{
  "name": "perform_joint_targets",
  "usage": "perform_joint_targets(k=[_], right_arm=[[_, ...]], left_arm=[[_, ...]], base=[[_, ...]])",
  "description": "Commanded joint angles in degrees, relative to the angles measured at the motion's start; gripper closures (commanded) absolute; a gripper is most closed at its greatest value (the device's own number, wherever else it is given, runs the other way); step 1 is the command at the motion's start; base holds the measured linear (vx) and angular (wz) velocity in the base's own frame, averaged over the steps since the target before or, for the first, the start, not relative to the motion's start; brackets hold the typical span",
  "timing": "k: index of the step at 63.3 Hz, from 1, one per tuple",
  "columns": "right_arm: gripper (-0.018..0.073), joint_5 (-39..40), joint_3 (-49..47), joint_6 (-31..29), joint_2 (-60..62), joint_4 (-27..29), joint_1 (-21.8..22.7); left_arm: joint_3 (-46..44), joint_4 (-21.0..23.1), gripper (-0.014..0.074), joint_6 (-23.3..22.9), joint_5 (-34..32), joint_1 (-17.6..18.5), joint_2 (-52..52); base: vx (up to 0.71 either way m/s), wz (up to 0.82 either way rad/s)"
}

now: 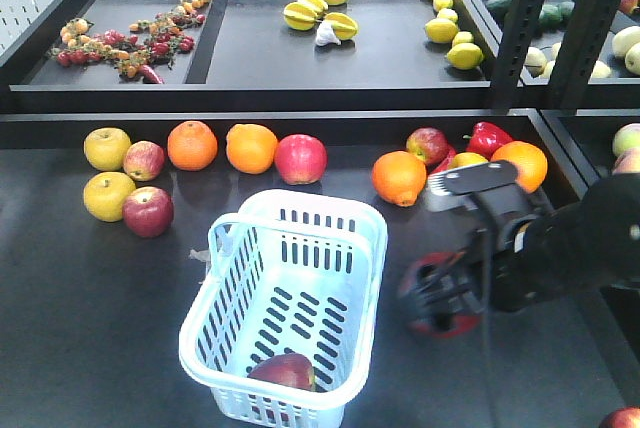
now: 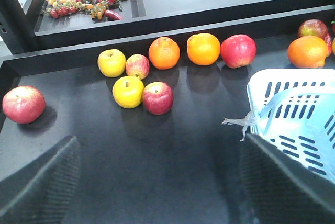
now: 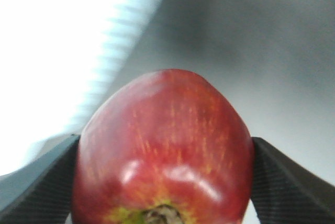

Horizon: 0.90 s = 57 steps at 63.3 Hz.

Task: Pick three apples into basket with both arms
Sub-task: 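Carry the apple over the basket and release it inside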

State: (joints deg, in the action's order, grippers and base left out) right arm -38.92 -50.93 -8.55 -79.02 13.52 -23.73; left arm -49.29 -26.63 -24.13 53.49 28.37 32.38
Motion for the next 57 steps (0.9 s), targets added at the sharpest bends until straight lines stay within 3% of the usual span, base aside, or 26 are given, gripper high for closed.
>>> perform_joint_targets(k=[1, 9, 16, 29, 46, 57], right_arm=[[0.0222, 4.35, -1.15, 2.49, 3.84, 0.49, -6.27], [0.0222, 9.45, -1.15, 3.33, 3.01, 0.49, -13.29], [0.0218, 14.72, -1.15, 3.34, 0.25, 0.18, -16.42], [0.0147, 21.98, -1.31, 3.34, -6.49, 0.39, -16.3], [-0.0088, 22.24, -1.31, 3.34, -9.04, 0.44, -16.3], [-0.0137, 22.2, -1.31, 3.34, -9.04, 0.44, -16.3]], left_arm=[[-1.5, -1.3, 0.0011, -0.49, -3.28, 0.11, 0.15], [-1.5, -1.3, 0.0011, -0.49, -3.28, 0.11, 0.15], [-1.5, -1.3, 0.0011, -0.49, -3.28, 0.11, 0.15], [-1.5, -1.3, 0.0011, -0.49, -3.28, 0.11, 0.15], [-1.5, -1.3, 0.0011, -0.49, -3.28, 0.11, 0.15], [-1.5, -1.3, 0.0011, -0.49, -3.28, 0.11, 0.15]], base=[[0.0, 0.0], [0.0, 0.0], [0.0, 0.0], [0.0, 0.0], [0.0, 0.0], [0.0, 0.0]])
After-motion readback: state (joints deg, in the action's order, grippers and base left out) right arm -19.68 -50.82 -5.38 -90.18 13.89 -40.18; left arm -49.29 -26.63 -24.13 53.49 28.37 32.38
